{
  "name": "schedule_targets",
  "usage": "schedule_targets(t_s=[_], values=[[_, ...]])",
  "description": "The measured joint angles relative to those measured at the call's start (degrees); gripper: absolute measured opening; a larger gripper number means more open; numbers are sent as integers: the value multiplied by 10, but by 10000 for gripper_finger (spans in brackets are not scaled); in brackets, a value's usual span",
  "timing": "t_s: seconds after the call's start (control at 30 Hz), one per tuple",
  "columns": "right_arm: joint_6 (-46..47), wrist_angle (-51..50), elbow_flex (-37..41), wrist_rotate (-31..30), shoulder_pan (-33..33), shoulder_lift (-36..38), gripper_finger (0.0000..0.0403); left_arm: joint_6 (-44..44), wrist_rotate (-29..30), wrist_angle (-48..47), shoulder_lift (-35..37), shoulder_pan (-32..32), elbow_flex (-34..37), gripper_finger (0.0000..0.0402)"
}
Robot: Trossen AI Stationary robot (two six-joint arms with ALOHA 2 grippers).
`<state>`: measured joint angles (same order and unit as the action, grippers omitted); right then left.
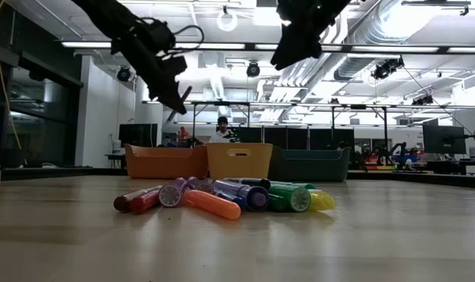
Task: Pick & Place Markers
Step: Put the purple marker into the orange bin, then put the purple pen into the yellow bin
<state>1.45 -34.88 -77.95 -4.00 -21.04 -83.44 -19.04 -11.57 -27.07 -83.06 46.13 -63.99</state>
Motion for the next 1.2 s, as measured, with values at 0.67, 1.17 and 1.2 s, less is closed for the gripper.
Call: schedule_targets(t_s=[0.67,1.17,1.2], values=[[33,-33,0,-42,0,0,159,-183,93,-202,-173,-7,-121,29],[31,-33,0,-41,0,0,154,-214,157,-193,-181,-62,-122,84],[31,-34,0,-40,0,0,154,-213,157,-193,-181,-62,-122,85]])
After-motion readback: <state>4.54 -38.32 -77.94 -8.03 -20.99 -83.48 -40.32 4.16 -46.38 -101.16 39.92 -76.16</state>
